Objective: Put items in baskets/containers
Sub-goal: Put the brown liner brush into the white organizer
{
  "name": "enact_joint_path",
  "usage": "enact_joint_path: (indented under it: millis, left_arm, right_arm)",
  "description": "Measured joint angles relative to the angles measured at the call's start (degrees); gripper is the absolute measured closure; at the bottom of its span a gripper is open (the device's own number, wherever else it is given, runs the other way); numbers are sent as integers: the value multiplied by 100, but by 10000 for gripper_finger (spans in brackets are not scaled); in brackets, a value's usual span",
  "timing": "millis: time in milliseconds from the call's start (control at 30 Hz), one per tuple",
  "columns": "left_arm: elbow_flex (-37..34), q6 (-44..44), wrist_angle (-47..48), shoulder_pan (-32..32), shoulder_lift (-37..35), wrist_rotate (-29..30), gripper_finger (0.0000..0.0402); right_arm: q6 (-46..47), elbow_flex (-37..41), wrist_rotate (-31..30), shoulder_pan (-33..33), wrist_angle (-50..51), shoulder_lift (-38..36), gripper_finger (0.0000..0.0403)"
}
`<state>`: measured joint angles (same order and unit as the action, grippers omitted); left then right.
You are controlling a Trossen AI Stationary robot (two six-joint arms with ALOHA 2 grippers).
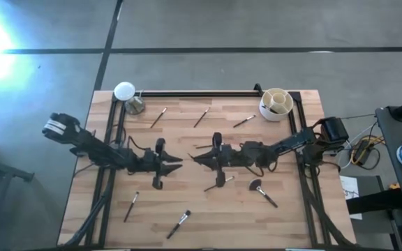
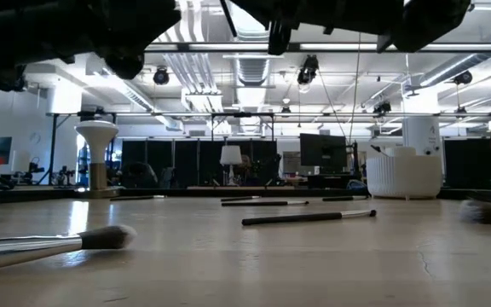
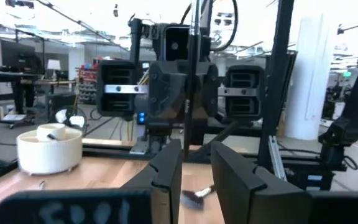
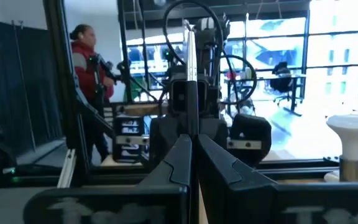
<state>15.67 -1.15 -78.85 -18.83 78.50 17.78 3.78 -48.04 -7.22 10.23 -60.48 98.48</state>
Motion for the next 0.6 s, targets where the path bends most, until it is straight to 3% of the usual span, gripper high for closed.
enact_joint_path:
  millis: [600]
  left_arm:
    - [1188,440,-56,140,989,-190,321]
  right_arm:
    - [-294,-143,-26,194,-223,7,392]
